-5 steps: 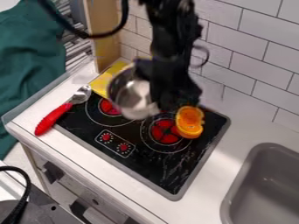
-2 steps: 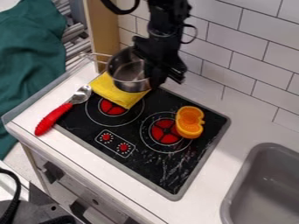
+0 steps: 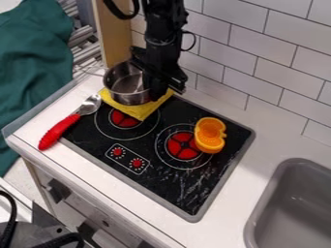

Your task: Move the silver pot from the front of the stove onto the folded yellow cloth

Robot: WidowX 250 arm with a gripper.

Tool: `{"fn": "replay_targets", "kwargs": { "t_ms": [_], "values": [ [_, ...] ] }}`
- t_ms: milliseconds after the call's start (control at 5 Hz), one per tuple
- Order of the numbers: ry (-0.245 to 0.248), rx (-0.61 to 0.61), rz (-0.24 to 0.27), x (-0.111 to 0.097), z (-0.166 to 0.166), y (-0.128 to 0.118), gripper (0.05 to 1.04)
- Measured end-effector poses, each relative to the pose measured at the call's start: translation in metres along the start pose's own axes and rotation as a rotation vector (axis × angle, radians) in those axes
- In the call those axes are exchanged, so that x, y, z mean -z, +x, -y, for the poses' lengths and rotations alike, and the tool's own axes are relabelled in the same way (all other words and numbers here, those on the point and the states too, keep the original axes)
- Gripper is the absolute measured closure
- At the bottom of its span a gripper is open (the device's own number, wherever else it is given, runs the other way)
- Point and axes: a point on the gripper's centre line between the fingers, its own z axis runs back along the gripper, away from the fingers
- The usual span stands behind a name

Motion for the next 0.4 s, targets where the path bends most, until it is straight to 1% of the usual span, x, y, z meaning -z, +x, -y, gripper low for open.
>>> {"fn": "replay_targets", "kwargs": {
  "t_ms": [200, 400],
  "values": [
    [-0.001, -0.001, -0.017, 0.015, -0.003, 0.011, 1.022],
    [-0.013, -0.01, -0.026, 0.027, -0.003, 0.019, 1.022]
  ]
}}
